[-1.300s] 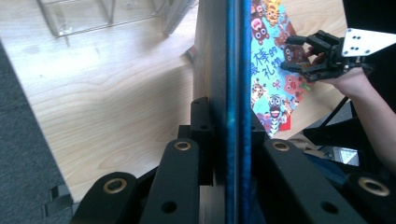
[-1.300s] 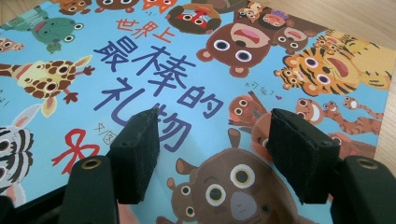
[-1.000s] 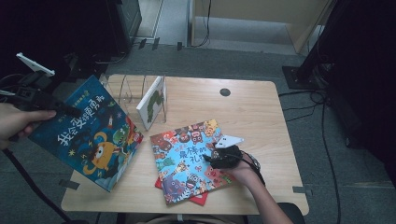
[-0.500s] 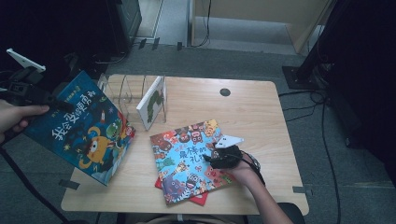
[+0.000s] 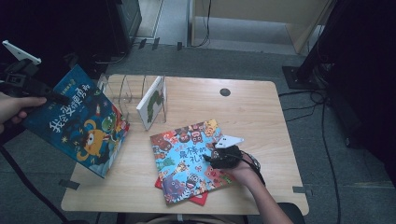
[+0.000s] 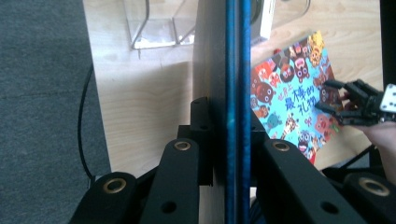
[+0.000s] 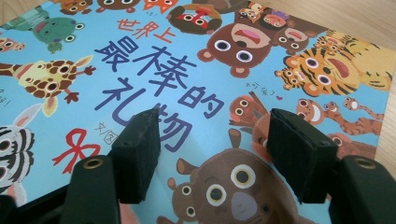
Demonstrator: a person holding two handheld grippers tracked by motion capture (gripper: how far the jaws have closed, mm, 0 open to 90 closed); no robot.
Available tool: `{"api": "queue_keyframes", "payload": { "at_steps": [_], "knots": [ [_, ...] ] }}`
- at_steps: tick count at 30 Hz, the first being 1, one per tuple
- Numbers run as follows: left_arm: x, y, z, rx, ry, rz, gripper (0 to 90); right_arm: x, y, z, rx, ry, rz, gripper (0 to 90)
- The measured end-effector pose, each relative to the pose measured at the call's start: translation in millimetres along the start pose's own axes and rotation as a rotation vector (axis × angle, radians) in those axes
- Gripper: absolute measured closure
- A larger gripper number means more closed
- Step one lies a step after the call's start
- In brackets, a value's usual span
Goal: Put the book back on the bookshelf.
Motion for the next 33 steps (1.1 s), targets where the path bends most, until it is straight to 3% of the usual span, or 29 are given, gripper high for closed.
{"api": "queue_keyframes", "payload": {
  "at_steps": [21,33],
  "knots": [
    [4.0,17.1,-8.3,0.026,0.043,0.025,82.0,0.1,0.1,-0.5,0.004,0.005,0.002,37.1],
    [23.5,13.3,-17.4,0.009,0.081,0.058,82.2,0.3,-0.1,-1.2,0.004,-0.001,0.0,37.0]
  ]
}}
Point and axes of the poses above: each handheld gripper's, and its own axes: y roughly backward along the jaws, x roughly out of its top, z roughly to its right, the point moved 6 cm from there along -y, roughly forward along the jaws, and after that the axes turned 15 degrees about -z, right-handed, at the moved point
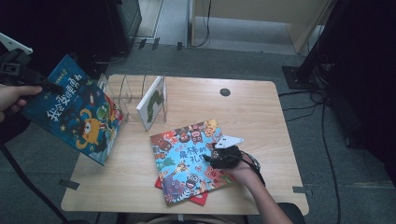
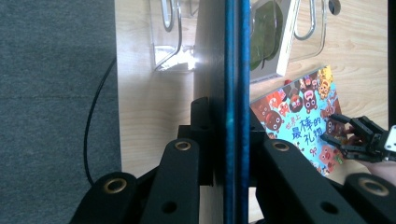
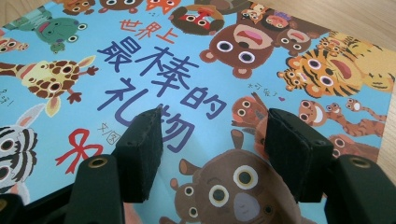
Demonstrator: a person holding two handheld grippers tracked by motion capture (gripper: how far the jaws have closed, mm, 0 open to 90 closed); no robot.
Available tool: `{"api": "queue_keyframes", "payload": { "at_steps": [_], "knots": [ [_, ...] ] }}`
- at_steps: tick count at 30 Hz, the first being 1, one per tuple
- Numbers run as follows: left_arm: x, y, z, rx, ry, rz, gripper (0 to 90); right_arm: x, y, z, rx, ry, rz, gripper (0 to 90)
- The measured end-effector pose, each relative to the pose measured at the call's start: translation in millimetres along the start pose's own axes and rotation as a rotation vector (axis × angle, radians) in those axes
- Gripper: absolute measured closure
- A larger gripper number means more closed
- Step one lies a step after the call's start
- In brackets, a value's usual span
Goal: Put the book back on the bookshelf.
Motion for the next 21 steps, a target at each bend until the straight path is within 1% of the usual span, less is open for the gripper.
{"api": "queue_keyframes", "payload": {
  "at_steps": [6,16,18,21],
  "knots": [
    [10.1,-1.9,-3.0,-0.013,0.012,0.01,82.4,1.1,-0.8,-0.6,0.0,0.001,0.003,37.0],
    [29.0,-1.4,-8.9,-0.031,0.033,0.045,82.2,3.8,-2.6,-2.7,0.004,0.006,-0.002,37.1],
    [33.1,-2.9,-10.4,-0.034,0.031,0.047,82.1,3.8,-2.7,-2.7,0.004,0.006,0.0,37.1],
    [40.1,-6.1,-12.4,-0.033,0.041,0.049,82.1,3.8,-2.6,-2.7,0.004,0.007,0.0,37.1]
  ]
}}
Point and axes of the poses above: each handheld gripper's, and its own axes: y roughly backward along the jaws, x roughly out of its top, z roughly to its right, the point moved 6 cm from there along -y, roughly forward along the jaws, and after that the axes turned 15 degrees about -z, right-handed, at the moved point
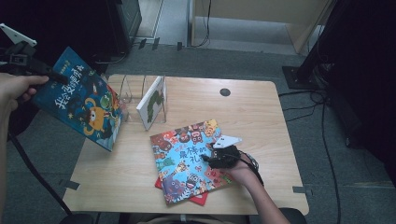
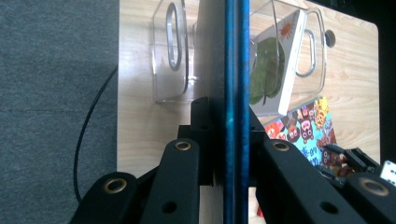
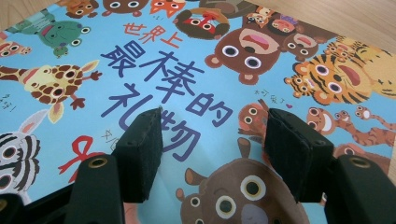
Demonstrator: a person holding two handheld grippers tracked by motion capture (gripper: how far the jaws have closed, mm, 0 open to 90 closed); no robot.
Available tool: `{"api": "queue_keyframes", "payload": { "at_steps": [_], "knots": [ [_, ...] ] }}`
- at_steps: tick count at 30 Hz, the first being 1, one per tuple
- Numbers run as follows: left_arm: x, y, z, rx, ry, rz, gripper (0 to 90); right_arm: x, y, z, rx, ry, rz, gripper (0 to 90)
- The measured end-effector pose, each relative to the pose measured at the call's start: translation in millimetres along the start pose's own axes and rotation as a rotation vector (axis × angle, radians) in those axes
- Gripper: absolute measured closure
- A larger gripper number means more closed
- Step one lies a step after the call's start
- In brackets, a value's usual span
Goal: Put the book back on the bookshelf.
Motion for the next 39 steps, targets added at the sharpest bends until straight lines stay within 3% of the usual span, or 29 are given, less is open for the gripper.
{"api": "queue_keyframes", "payload": {
  "at_steps": [5,24,39],
  "knots": [
    [9.8,-6.3,0.2,0.012,0.002,-0.001,81.9,-0.1,0.0,-0.3,-0.003,0.002,0.004,37.7],
    [39.3,-15.4,-6.9,-0.033,0.021,0.011,81.8,-0.8,0.6,-1.3,-0.001,0.008,0.002,37.8],
    [47.1,-25.1,-12.2,-0.068,0.033,0.028,80.4,-0.8,0.5,-1.5,0.001,0.006,0.003,37.9]
  ]
}}
Point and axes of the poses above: each handheld gripper's, and its own axes: y roughly backward along the jaws, x roughly out of its top, z roughly to its right, the point moved 6 cm from there along -y, roughly forward along the jaws, and after that the axes turned 15 degrees about -z, right-handed, at the moved point
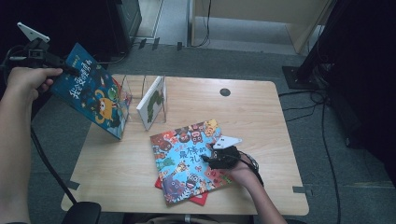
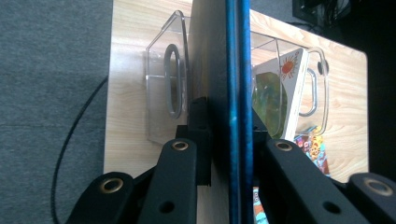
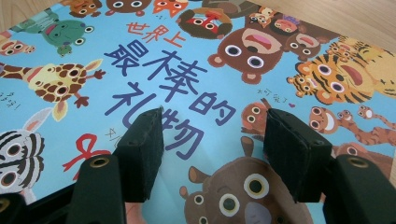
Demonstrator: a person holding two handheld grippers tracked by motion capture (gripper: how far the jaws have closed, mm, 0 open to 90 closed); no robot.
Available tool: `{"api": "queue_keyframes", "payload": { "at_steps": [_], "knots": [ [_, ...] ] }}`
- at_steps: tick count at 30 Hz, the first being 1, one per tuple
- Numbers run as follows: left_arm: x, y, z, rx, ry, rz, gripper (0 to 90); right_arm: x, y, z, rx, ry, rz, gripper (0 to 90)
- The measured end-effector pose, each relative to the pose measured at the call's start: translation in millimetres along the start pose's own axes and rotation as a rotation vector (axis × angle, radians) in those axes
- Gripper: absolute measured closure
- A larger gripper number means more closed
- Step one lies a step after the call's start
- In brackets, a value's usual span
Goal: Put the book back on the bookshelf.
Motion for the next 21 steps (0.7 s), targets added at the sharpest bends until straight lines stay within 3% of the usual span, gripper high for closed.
{"api": "queue_keyframes", "payload": {
  "at_steps": [9,18,21],
  "knots": [
    [-0.5,0.6,-2.6,-0.02,-0.009,0.0,78.1,0.0,0.0,0.0,0.0,0.0,-0.001,37.8],
    [-3.3,7.8,-0.1,-0.04,-0.026,0.009,65.4,-0.1,-0.1,0.2,-0.003,-0.004,-0.002,37.1],
    [-5.2,11.1,0.4,-0.011,-0.038,0.013,62.0,0.0,0.0,0.2,-0.003,-0.004,-0.002,37.0]
  ]
}}
Point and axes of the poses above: each handheld gripper's, and its own axes: y roughly backward along the jaws, x roughly out of its top, z roughly to its right, the point moved 6 cm from there along -y, roughly forward along the jaws, and after that the axes turned 15 degrees about -z, right-handed, at the moved point
